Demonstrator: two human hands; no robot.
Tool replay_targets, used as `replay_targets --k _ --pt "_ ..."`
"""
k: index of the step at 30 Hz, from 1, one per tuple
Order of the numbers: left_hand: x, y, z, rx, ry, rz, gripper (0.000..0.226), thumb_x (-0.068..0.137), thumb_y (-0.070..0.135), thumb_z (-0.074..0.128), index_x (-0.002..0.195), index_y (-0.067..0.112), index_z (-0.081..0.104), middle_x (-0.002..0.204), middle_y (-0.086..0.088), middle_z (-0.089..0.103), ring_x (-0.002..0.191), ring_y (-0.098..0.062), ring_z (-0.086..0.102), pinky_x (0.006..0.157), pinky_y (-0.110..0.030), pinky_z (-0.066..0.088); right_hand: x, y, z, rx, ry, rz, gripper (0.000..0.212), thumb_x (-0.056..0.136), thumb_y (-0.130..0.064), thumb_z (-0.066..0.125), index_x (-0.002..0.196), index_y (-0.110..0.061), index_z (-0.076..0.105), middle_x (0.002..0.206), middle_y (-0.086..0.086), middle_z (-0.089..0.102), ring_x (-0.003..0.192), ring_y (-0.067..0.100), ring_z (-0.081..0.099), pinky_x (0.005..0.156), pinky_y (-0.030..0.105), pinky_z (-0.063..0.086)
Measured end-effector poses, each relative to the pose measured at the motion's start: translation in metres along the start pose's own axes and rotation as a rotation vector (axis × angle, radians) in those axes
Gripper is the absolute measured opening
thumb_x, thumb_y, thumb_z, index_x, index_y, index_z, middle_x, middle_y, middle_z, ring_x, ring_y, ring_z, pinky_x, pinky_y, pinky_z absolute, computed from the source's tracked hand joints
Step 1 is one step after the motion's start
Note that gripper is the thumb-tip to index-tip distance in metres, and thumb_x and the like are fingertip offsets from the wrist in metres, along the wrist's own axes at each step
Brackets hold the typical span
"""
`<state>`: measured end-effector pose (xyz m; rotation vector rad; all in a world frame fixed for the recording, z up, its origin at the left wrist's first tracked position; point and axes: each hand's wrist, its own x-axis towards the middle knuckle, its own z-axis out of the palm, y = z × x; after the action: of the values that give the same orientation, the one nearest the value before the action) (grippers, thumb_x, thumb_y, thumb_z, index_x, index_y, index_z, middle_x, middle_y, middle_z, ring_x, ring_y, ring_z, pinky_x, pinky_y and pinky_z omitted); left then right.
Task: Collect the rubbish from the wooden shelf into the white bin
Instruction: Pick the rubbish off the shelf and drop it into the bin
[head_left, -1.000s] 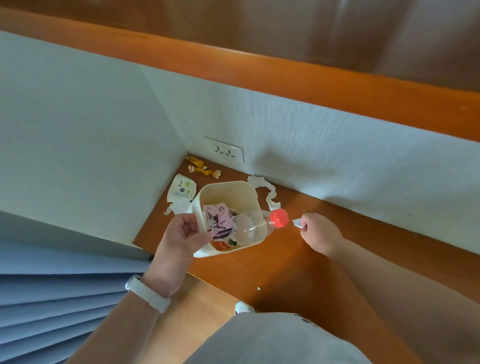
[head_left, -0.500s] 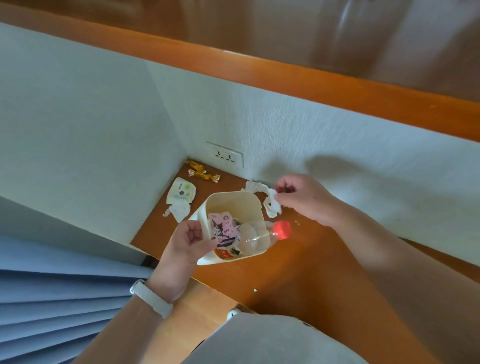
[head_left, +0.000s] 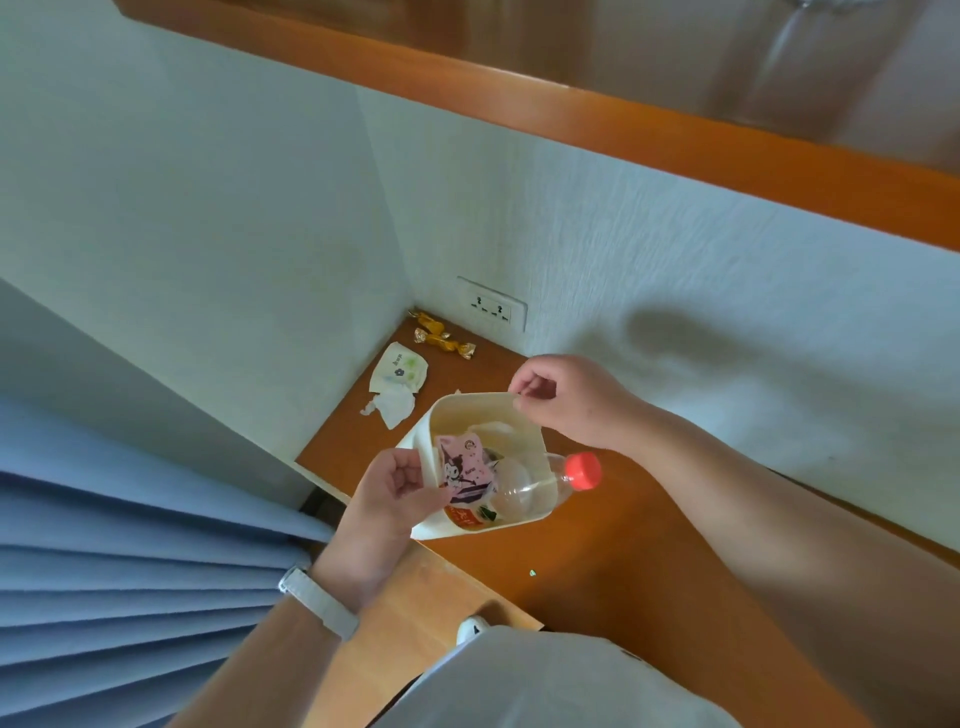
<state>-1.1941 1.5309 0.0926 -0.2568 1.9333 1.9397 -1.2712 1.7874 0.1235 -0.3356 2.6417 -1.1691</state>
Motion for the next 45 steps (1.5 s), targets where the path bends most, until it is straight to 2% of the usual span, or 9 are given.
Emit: replay_targets --k 3,6,10,16,22,27,36,41,45 --pt "0.0 -0.003 -0.005 -0.048 0.019 -0.015 0.049 0.068 0.018 0.077 0.112 0.008 0.058 0.098 -0.005 0.076 0.096 -0.025 0.073 0.075 -0.03 0.059 0.003 0.009 -0.003 0.113 0.071 0.034 0.008 0.09 -0.034 0.063 0.095 -0.035 0.07 0.088 -0.017 0.066 0.068 -0.005 0.06 0.058 0.013 0.044" --pt "0.001 -0.005 -0.008 -0.069 0.03 -0.023 0.049 0.069 0.019 0.078 0.113 0.009 0.058 0.099 -0.004 0.075 0.097 -0.023 0.073 0.073 -0.026 0.059 0.011 0.027 0.0 0.153 0.148 0.092 0.008 0.09 -0.031 0.063 0.09 -0.032 0.071 0.08 -0.014 0.067 0.063 0.003 0.062 0.053 0.02 0.048" --pt "0.003 -0.007 -0.01 -0.082 0.067 -0.024 0.048 0.07 0.019 0.078 0.113 0.009 0.058 0.099 -0.005 0.076 0.098 -0.023 0.073 0.073 -0.025 0.059 0.027 0.08 0.013 0.011 0.185 0.224 0.014 0.092 -0.028 0.06 0.1 -0.021 0.069 0.096 -0.008 0.068 0.089 0.016 0.064 0.075 0.034 0.051" --pt "0.003 -0.013 -0.015 -0.123 0.116 -0.045 0.045 0.072 0.012 0.074 0.112 0.005 0.057 0.095 -0.004 0.076 0.094 -0.021 0.074 0.07 -0.023 0.058 0.036 0.152 0.053 -0.284 0.137 0.442 0.046 0.087 -0.032 0.063 0.13 -0.025 0.05 0.123 0.004 0.052 0.094 0.022 0.058 0.069 0.035 0.052" --pt "0.004 -0.019 -0.021 -0.164 0.186 -0.041 0.046 0.069 0.01 0.074 0.113 0.003 0.058 0.095 -0.008 0.076 0.093 -0.025 0.073 0.07 -0.024 0.058 0.042 0.179 0.076 -0.342 0.068 0.432 0.046 0.085 -0.022 0.061 0.13 -0.023 0.047 0.119 0.007 0.052 0.103 0.026 0.055 0.075 0.035 0.048" --pt "0.004 -0.021 -0.023 -0.174 0.182 -0.044 0.048 0.07 0.01 0.075 0.115 0.002 0.057 0.095 -0.006 0.076 0.092 -0.023 0.074 0.07 -0.024 0.058 0.046 0.178 0.077 -0.337 0.053 0.456 0.03 0.09 -0.014 0.053 0.12 -0.02 0.058 0.099 -0.004 0.053 0.083 0.016 0.053 0.065 0.03 0.044" --pt "0.0 -0.013 -0.02 -0.182 0.127 -0.011 0.061 0.059 0.024 0.083 0.112 0.005 0.057 0.093 -0.005 0.076 0.09 -0.022 0.074 0.069 -0.023 0.058 0.02 0.146 0.051 -0.298 0.151 0.452 0.014 0.092 -0.02 0.05 0.096 -0.024 0.062 0.086 -0.008 0.061 0.066 0.008 0.058 0.062 0.036 0.058" --pt "-0.005 -0.007 -0.02 -0.139 0.099 0.006 0.063 0.059 0.03 0.082 0.112 0.007 0.058 0.094 -0.007 0.076 0.092 -0.025 0.074 0.067 -0.023 0.057 -0.002 0.086 0.015 -0.131 0.274 0.305 0.012 0.086 -0.023 0.05 0.084 -0.023 0.061 0.079 -0.008 0.059 0.067 0.013 0.057 0.053 0.028 0.039" --pt "-0.01 -0.002 -0.02 -0.122 0.078 0.008 0.063 0.061 0.031 0.083 0.114 0.007 0.057 0.099 -0.009 0.075 0.092 -0.026 0.074 0.065 -0.023 0.057 -0.023 0.035 -0.016 0.034 0.343 0.203 0.011 0.085 -0.02 0.057 0.081 -0.028 0.063 0.073 -0.009 0.059 0.055 0.006 0.052 0.047 0.019 0.039"
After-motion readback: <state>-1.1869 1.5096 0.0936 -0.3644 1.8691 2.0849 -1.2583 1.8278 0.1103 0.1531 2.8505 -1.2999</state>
